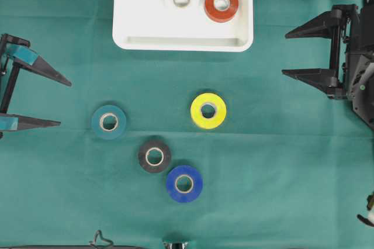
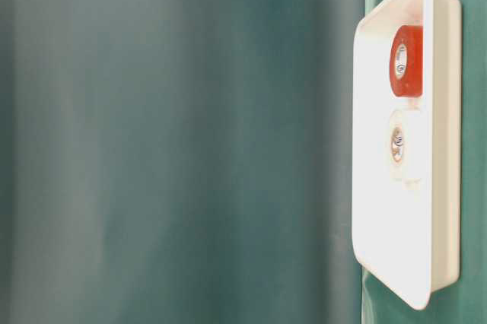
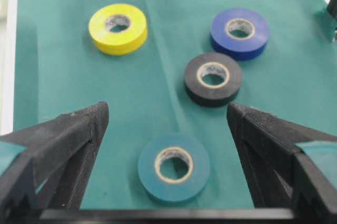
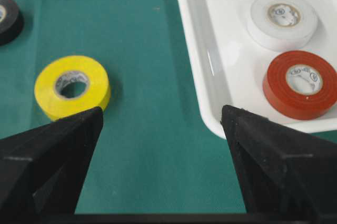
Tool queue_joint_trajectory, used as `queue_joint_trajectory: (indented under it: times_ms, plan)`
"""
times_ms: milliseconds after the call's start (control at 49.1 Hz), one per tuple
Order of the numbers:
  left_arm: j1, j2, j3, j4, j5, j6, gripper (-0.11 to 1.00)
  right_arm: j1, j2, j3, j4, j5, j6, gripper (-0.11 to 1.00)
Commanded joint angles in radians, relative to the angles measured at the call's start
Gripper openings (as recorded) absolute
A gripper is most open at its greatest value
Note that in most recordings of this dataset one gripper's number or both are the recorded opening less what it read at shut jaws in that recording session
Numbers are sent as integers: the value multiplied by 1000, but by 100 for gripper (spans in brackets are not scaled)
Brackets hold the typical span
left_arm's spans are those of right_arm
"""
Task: Pick up the tape from a random location and place it into the white case.
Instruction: 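Move the left gripper over the blue tape roll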
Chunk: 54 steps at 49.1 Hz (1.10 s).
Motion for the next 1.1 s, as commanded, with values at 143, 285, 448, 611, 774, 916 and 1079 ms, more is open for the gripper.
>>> queue_joint_trajectory:
  times_ms: [143,285,448,611,774,916,1079]
  plan:
    - [-29,89,-37,-2,-129,-14,97,-2,5,-14,-2,-8,-2,88]
    - [-48,213,-97,-2,-201,-14,97,-2,5,-14,-2,-8,-5,88]
    - [-48,385,-224,-2,-219,-12,97,-2,5,-14,-2,-8,-8,88]
    - [-51,551,-377,0,-215,-8,97,-2,3,-14,-2,-9,-12,88]
    - [-55,676,-537,2,-181,-8,97,-2,3,-15,-3,-5,-14,88]
    - [-71,753,-650,3,-152,-6,97,-2,2,-17,-9,-5,-14,88]
    - [-86,821,-758,5,-103,-6,97,-2,3,-17,-17,-9,-14,88]
